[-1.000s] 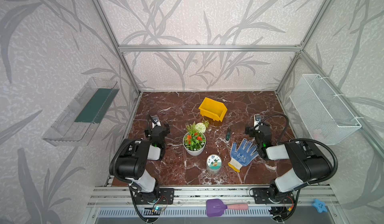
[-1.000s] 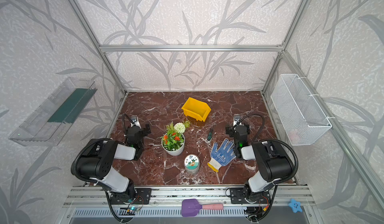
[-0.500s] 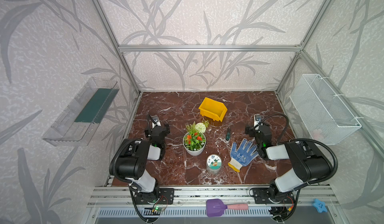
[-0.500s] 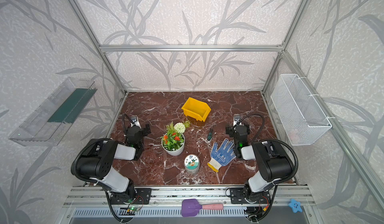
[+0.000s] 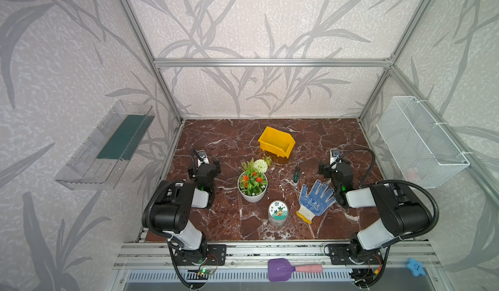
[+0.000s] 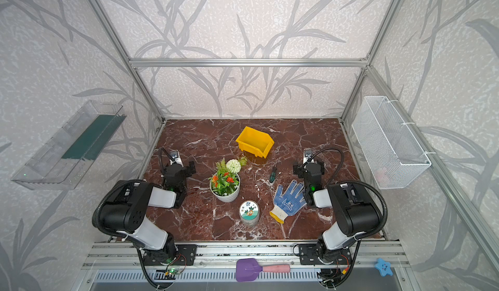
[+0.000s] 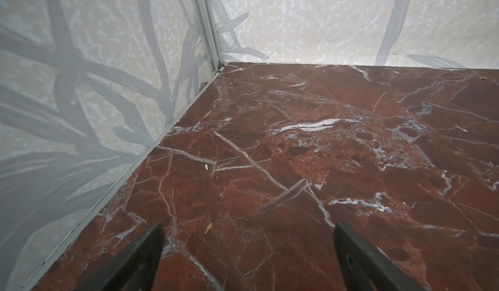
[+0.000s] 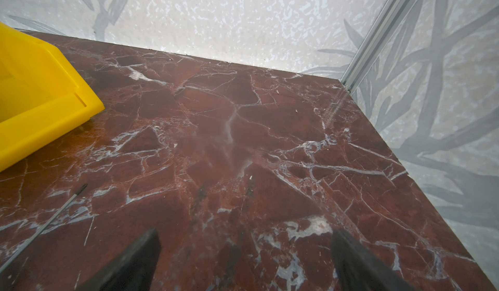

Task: Put the screwdriver in the bin
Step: Pick up the screwdriver from the center of the table.

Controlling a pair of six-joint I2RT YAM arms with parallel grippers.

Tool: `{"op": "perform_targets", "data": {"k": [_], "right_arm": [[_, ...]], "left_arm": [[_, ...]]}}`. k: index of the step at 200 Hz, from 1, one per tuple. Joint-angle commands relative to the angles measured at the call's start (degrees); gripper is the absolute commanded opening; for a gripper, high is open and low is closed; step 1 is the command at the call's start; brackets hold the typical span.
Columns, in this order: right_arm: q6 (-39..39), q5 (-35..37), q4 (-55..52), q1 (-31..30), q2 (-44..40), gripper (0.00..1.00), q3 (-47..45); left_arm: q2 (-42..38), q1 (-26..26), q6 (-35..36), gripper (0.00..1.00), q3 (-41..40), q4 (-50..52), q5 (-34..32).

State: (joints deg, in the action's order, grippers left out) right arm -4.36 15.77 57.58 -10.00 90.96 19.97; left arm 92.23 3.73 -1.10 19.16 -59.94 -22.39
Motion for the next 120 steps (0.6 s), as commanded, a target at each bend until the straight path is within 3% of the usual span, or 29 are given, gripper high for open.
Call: {"op": "perform_targets", "data": {"k": [1,11,31,53,70,97,120], "right_arm": [[-0.1,-0.2,1.6,0.2,0.4,0.99,0.3],[-0.2,0.1,2.1,0.2,0.4,0.99,0.0],[-0.8,1.1,2.4,-0.3,-1.7,0.99,-0.7],[-4.4,3.5,-2.8,-3.3,-7.2,0.99,-0.2],[-7.9,5.7,-7.0,-6.8,-11.3,0.99,0.6],[-6.3,9.4,-14.1,-10.3,-17.5,0.99,2.1],[5.8,8.9,-26.7,-10.1,-25.6,0.99,3.8]], "left_arm": [[-1.3,-0.3,-0.5,0.99,0.8,0.3,-0.6],[-1.7,-0.2,-1.3,0.99,0.6,-0.3,-3.4],[-3.9,0.3,0.3,0.99,-1.8,-3.6,-2.3],[-11.0,7.1,6.4,0.99,-1.9,-0.2,-12.4],[-17.8,11.4,11.4,0.99,-1.2,3.9,-8.9],[-26.6,15.5,6.7,0.99,2.5,14.5,-10.3],[-32.7,16.9,-0.3,0.99,8.2,27.4,-6.9]]}}
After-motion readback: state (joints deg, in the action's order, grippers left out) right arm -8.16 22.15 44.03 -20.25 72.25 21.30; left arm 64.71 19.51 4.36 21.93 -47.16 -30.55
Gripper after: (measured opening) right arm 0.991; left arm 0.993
